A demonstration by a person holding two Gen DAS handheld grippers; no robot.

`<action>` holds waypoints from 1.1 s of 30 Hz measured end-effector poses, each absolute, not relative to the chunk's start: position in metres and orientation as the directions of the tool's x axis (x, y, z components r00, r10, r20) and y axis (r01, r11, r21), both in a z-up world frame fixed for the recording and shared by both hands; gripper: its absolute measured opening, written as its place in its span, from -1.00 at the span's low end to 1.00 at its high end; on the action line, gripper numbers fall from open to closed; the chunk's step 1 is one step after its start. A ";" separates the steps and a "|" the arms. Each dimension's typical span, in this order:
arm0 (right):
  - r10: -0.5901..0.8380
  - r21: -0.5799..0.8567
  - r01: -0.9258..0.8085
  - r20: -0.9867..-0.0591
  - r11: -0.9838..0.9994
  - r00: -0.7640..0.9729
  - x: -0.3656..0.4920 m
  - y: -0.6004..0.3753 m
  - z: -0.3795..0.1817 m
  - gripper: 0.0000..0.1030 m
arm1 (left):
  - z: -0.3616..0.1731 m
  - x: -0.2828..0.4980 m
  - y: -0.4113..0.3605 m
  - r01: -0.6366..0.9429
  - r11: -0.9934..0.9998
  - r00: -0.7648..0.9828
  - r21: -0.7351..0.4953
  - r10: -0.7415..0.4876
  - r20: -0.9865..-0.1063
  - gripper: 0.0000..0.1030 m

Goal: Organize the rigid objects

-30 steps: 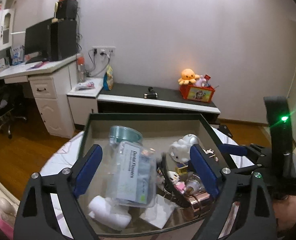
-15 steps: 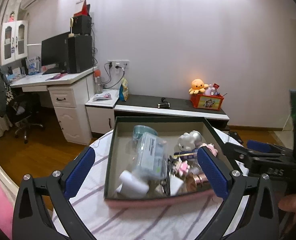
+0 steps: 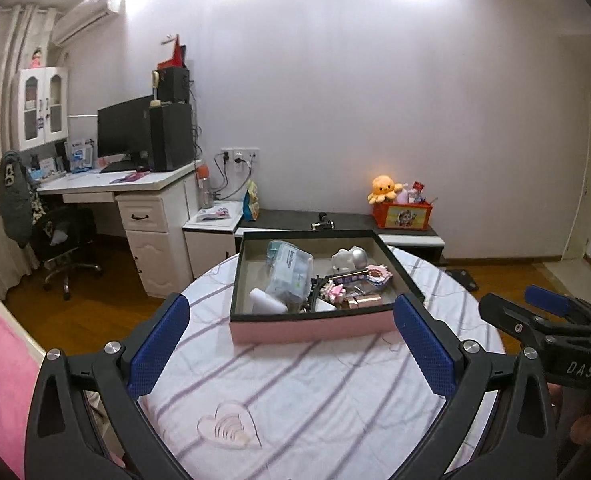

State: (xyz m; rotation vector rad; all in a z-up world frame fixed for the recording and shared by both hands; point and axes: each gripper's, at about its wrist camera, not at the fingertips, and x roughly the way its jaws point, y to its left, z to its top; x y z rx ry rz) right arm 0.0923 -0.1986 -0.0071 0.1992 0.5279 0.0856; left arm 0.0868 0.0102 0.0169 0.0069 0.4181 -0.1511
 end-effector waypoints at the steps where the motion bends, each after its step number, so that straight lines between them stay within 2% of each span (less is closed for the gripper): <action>1: 0.119 0.201 -0.022 -0.484 0.979 0.867 0.084 -0.197 -0.005 1.00 | 0.018 0.078 0.011 0.143 0.989 0.906 -0.033 -0.144 -0.397 1.00; 7: -0.023 0.070 0.057 -0.420 0.996 0.907 0.035 -0.183 0.015 1.00 | 0.023 0.030 0.019 0.096 0.994 0.931 -0.051 -0.108 -0.350 1.00; 10: -0.051 0.049 0.078 -0.414 0.996 0.909 0.025 -0.181 0.017 1.00 | 0.021 0.017 0.021 0.101 0.994 0.938 -0.052 -0.112 -0.328 1.00; 33: -0.017 0.036 0.033 -0.379 0.999 0.925 0.003 -0.163 0.023 1.00 | 0.020 -0.001 0.022 0.089 0.995 0.937 -0.052 -0.101 -0.334 1.00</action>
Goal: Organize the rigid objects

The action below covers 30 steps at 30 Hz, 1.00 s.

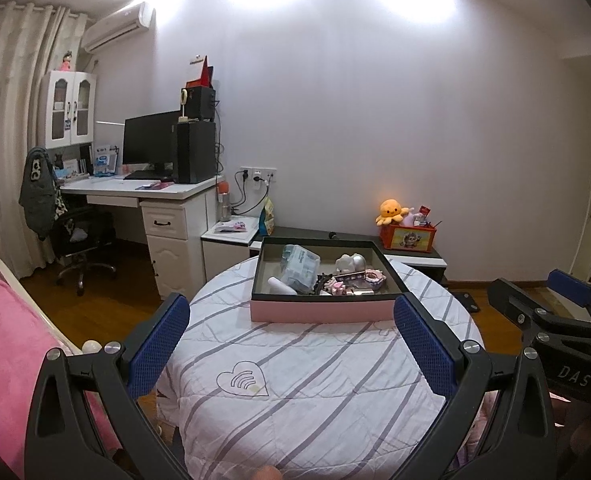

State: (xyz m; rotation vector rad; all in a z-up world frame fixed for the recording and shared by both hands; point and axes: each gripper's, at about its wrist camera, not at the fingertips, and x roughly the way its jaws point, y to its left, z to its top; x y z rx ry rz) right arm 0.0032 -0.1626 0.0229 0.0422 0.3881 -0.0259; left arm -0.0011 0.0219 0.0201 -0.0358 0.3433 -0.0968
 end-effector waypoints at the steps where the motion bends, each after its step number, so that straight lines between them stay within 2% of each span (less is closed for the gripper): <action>1: -0.017 0.037 0.034 -0.378 0.999 0.925 0.003 -0.163 0.023 1.00 | 0.020 -0.002 0.022 0.086 0.995 0.937 -0.054 -0.099 -0.335 1.00; 15: -0.025 0.051 0.048 -0.373 0.998 0.927 -0.001 -0.164 0.026 1.00 | 0.020 -0.005 0.020 0.074 0.995 0.936 -0.068 -0.093 -0.338 1.00; 30: -0.024 0.059 0.050 -0.379 0.997 0.925 -0.001 -0.162 0.026 1.00 | 0.014 0.002 0.021 0.062 0.993 0.919 -0.098 -0.095 -0.383 1.00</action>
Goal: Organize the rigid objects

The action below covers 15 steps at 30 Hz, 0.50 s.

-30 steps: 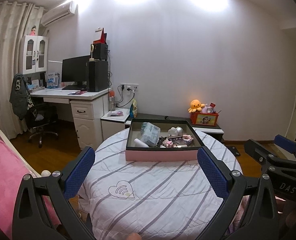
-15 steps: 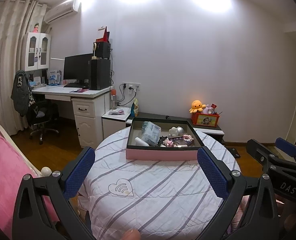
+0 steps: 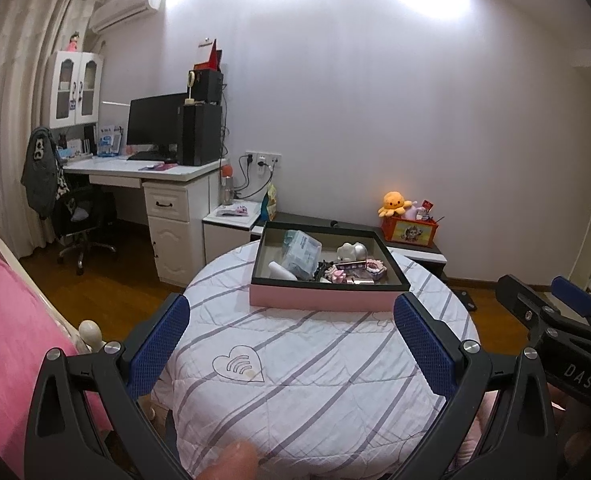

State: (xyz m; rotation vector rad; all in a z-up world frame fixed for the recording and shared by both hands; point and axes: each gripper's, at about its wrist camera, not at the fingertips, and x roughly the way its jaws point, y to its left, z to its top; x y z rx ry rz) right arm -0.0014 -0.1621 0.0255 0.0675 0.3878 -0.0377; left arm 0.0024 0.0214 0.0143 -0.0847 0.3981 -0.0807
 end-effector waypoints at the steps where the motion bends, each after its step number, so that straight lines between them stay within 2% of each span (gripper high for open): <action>1: -0.024 0.058 0.050 -0.380 0.997 0.925 -0.001 -0.161 0.025 1.00 | 0.014 0.003 0.022 0.060 0.993 0.918 -0.100 -0.094 -0.386 1.00; 15: -0.030 0.050 0.053 -0.392 0.997 0.920 0.003 -0.158 0.018 1.00 | 0.014 0.001 0.013 0.053 0.998 0.923 -0.037 -0.064 -0.379 1.00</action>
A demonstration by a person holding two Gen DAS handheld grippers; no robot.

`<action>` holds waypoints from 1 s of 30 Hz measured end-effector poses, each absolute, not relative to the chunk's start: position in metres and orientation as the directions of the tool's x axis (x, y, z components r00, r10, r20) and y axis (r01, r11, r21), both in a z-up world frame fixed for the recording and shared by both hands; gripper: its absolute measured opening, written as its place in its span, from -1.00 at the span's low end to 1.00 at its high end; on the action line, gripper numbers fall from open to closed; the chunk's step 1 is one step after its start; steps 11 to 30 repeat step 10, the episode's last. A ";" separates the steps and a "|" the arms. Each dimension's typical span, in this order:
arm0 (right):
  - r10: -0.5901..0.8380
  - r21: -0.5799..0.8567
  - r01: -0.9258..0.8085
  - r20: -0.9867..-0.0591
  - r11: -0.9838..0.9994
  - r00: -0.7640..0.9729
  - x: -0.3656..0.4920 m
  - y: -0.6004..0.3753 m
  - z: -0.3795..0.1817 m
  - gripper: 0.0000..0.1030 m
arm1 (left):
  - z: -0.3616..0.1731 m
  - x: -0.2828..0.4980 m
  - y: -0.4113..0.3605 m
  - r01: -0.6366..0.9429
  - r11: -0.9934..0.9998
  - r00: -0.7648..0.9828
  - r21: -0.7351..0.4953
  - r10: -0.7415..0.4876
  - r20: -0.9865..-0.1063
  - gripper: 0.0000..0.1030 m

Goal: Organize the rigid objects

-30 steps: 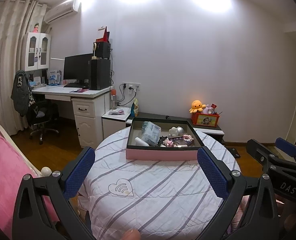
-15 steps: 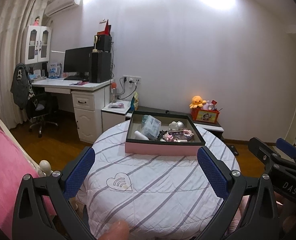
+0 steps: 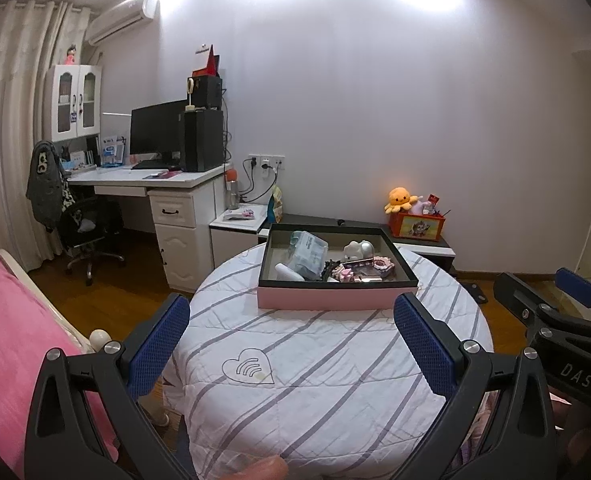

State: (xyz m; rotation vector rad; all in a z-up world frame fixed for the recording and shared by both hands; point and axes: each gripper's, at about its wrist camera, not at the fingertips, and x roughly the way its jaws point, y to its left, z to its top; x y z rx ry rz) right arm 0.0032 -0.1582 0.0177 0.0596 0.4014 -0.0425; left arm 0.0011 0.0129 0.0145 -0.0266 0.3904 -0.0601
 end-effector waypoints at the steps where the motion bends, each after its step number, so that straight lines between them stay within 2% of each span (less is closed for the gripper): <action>1: -0.030 0.050 0.054 -0.393 0.997 0.919 0.003 -0.158 0.017 1.00 | 0.015 0.001 0.013 0.056 0.998 0.923 -0.040 -0.067 -0.380 1.00; 30: -0.032 0.052 0.057 -0.400 0.997 0.916 0.006 -0.161 0.015 1.00 | 0.014 0.001 0.014 0.069 0.997 0.925 -0.042 -0.080 -0.371 1.00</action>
